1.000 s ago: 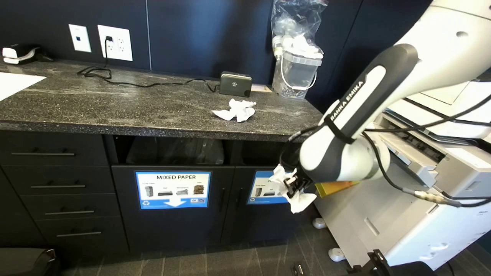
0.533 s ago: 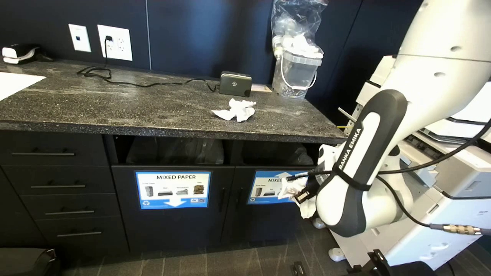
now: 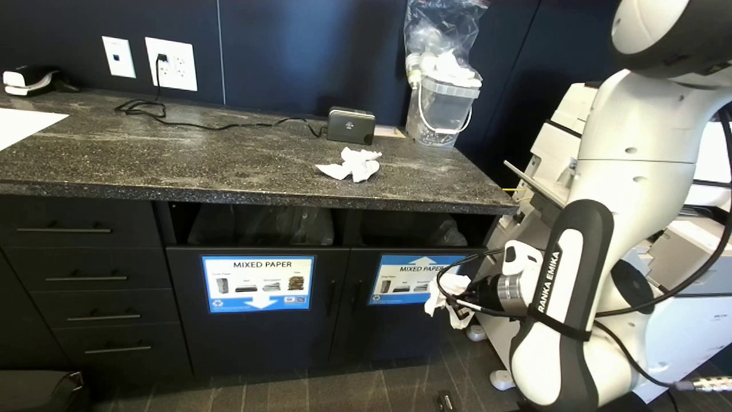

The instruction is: Put the right and left pieces of white paper in the right bin respectively

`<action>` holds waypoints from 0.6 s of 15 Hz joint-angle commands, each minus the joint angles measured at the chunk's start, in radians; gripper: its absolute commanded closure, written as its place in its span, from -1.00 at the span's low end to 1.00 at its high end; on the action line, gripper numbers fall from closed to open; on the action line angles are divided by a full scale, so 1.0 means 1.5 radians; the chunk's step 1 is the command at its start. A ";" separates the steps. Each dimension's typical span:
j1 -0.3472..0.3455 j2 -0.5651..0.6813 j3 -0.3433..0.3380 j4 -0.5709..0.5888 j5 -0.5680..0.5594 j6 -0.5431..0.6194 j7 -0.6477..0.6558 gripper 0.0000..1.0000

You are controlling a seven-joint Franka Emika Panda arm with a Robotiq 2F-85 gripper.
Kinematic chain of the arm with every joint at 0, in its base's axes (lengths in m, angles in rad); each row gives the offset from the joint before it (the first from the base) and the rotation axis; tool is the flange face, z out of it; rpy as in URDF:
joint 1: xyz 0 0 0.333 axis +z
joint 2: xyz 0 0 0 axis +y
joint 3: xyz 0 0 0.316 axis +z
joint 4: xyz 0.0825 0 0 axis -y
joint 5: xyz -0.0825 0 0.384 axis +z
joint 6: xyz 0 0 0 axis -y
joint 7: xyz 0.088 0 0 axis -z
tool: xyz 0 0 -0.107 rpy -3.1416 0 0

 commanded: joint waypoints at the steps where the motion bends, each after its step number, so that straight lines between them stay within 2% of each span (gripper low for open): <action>1: -0.130 -0.017 0.042 0.037 -0.090 -0.001 -0.068 0.80; 3: -0.195 -0.015 0.073 0.068 -0.134 -0.023 -0.089 0.78; 4: -0.140 0.021 0.013 0.073 -0.159 0.039 -0.055 0.79; 5: -0.238 -0.008 0.084 0.088 -0.178 -0.022 -0.093 0.80; 6: -0.234 0.005 0.075 0.100 -0.193 -0.016 -0.082 0.80; 7: -0.182 0.025 0.026 0.112 -0.210 0.015 -0.042 0.79; 9: -0.188 0.026 0.026 0.137 -0.241 0.003 -0.023 0.79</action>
